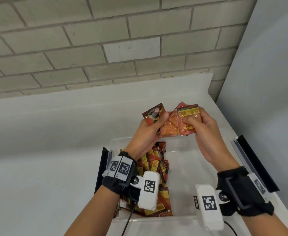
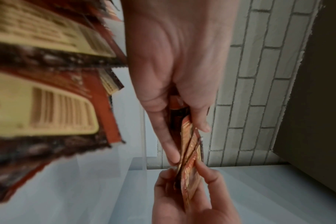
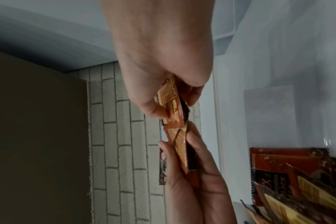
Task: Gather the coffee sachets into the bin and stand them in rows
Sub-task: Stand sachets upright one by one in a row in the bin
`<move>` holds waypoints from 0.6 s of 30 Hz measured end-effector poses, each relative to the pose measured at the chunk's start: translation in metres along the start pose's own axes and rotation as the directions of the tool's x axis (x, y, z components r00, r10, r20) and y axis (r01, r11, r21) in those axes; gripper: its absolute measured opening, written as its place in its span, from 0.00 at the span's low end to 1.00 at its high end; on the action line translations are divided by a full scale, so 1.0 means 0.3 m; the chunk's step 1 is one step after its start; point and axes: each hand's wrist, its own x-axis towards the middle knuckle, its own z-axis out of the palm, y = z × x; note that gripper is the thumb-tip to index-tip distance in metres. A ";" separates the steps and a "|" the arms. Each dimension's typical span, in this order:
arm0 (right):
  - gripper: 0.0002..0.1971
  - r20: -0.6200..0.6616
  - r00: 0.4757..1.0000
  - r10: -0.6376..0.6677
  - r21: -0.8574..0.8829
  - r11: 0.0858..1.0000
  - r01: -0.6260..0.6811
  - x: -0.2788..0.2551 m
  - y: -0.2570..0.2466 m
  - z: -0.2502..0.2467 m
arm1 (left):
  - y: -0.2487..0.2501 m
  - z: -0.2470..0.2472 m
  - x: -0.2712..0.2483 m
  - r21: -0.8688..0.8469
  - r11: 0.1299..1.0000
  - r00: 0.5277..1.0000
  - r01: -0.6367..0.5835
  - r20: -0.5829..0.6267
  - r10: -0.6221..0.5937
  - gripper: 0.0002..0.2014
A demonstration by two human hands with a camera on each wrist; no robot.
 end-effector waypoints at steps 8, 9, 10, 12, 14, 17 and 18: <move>0.12 0.118 0.990 0.075 -0.085 0.994 -0.065 -0.009 0.000 0.008 | -0.006 -0.008 -0.002 0.187 0.982 1.000 0.012 -0.026 -0.007 0.25; 0.12 0.111 0.990 0.082 -0.071 0.995 -0.075 -0.007 0.002 0.008 | -0.003 -0.006 -0.004 0.193 0.981 1.000 0.013 -0.024 -0.008 0.25; 0.11 0.098 0.991 0.089 -0.046 0.995 -0.085 -0.004 0.004 0.007 | -0.002 -0.005 -0.005 0.191 0.982 1.000 0.017 -0.025 -0.013 0.25; 0.12 0.067 0.993 0.096 0.021 0.995 -0.098 0.003 0.005 0.006 | 0.000 -0.007 -0.004 0.177 0.984 0.999 0.031 -0.025 -0.027 0.27; 0.13 0.030 0.996 0.086 0.096 0.991 -0.088 0.007 0.005 0.004 | -0.001 -0.011 0.000 0.197 0.979 0.999 0.045 -0.029 -0.040 0.29; 0.14 -0.028 0.997 0.071 0.210 0.976 -0.064 0.010 0.002 -0.002 | -0.007 -0.014 0.005 0.249 0.968 1.000 0.011 -0.030 -0.004 0.27; 0.15 -0.043 0.997 0.071 0.227 0.972 -0.060 0.011 0.002 -0.004 | -0.010 -0.015 0.007 0.261 0.965 1.000 -0.012 -0.022 0.018 0.26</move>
